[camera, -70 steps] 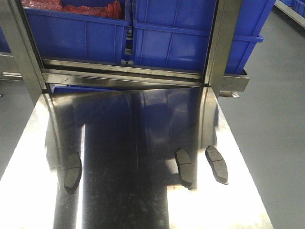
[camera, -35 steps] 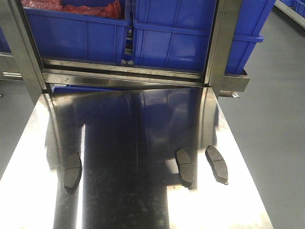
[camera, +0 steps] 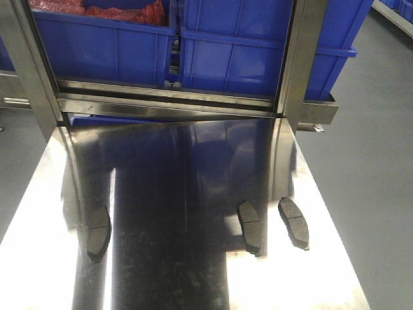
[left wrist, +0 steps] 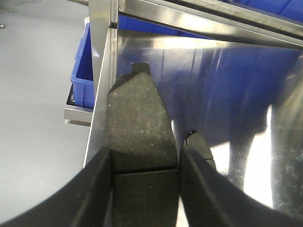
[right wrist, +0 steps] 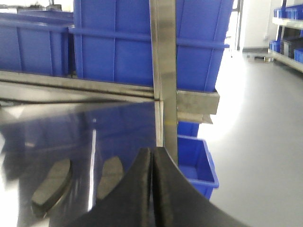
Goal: Move and align brake pads A on conveyor
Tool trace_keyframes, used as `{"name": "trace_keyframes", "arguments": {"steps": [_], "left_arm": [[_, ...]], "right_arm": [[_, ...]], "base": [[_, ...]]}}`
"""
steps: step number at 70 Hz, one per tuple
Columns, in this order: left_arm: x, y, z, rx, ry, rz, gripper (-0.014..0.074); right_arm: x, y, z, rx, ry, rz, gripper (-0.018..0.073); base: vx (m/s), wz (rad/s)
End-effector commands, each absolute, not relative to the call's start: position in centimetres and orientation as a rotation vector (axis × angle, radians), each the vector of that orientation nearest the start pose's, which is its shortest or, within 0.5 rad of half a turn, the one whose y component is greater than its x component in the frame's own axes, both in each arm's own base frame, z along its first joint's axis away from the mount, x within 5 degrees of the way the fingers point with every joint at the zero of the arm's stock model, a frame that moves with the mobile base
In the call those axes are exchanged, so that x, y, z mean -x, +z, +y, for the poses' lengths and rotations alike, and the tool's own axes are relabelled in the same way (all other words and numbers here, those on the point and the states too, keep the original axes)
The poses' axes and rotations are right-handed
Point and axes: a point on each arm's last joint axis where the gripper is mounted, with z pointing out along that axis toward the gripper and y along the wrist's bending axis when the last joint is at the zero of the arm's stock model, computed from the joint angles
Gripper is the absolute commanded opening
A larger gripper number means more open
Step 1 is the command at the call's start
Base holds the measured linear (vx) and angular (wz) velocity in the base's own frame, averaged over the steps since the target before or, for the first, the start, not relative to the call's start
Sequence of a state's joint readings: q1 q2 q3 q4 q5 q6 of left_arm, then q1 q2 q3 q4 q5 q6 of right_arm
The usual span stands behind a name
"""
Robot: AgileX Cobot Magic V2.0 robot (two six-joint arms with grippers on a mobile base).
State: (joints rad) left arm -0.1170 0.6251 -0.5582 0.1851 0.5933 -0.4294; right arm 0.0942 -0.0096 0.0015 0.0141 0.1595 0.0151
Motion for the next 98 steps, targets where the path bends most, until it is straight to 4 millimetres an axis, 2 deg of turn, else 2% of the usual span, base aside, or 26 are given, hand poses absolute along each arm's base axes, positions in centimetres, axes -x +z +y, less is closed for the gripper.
{"name": "trace_keyframes", "arguments": {"steps": [1, 16, 26, 35, 43, 49, 60, 64, 69, 74, 83, 98], "left_arm": [[-12.4, 31.4, -0.7, 0.201, -0.148, 2.018, 0.0174], [-12.4, 31.4, -0.7, 0.201, -0.148, 2.018, 0.0174], [-12.4, 31.4, -0.7, 0.201, -0.148, 2.018, 0.0174], [-12.4, 31.4, -0.7, 0.201, -0.148, 2.018, 0.0174], [-12.4, 31.4, -0.7, 0.201, -0.148, 2.018, 0.0174], [-12.4, 31.4, -0.7, 0.201, -0.148, 2.018, 0.0174], [-12.4, 31.4, -0.7, 0.201, -0.148, 2.018, 0.0174], [-12.4, 31.4, -0.7, 0.201, -0.148, 2.018, 0.0174], [-12.4, 31.4, -0.7, 0.201, -0.148, 2.018, 0.0174], [-12.4, 31.4, -0.7, 0.201, -0.148, 2.018, 0.0174], [-12.4, 31.4, -0.7, 0.201, -0.148, 2.018, 0.0174], [-12.4, 31.4, -0.7, 0.201, -0.148, 2.018, 0.0174]], "right_arm": [[-5.3, 23.4, 0.5, 0.060, 0.079, 1.542, -0.0004], [-6.1, 29.9, 0.4, 0.084, 0.038, 1.607, -0.0003], [-7.2, 32.0, 0.5, 0.100, 0.022, 1.649, -0.0002], [-7.9, 32.1, 0.6, 0.115, 0.010, 1.642, 0.0013], [-7.9, 32.2, 0.6, 0.115, 0.010, 1.637, 0.0105], [-7.9, 32.2, 0.6, 0.115, 0.010, 1.637, 0.0225], [-7.8, 32.1, 0.6, 0.117, 0.007, 1.642, 0.0528], [-7.8, 32.1, 0.6, 0.117, 0.007, 1.642, 0.0611], [-7.8, 32.1, 0.6, 0.117, 0.007, 1.640, 0.0673], [-7.9, 32.2, 0.6, 0.110, 0.018, 1.629, 0.0698], [-8.5, 32.2, 0.7, 0.107, 0.024, 1.681, 0.0680], [-14.4, 31.3, 1.4, 0.093, 0.063, 2.053, 0.0610]], "base": [[0.00, 0.00], [0.00, 0.00], [0.00, 0.00], [0.00, 0.00], [0.00, 0.00], [0.00, 0.00], [0.00, 0.00], [0.00, 0.00], [0.00, 0.00], [0.00, 0.00], [0.00, 0.00], [0.00, 0.00]]}}
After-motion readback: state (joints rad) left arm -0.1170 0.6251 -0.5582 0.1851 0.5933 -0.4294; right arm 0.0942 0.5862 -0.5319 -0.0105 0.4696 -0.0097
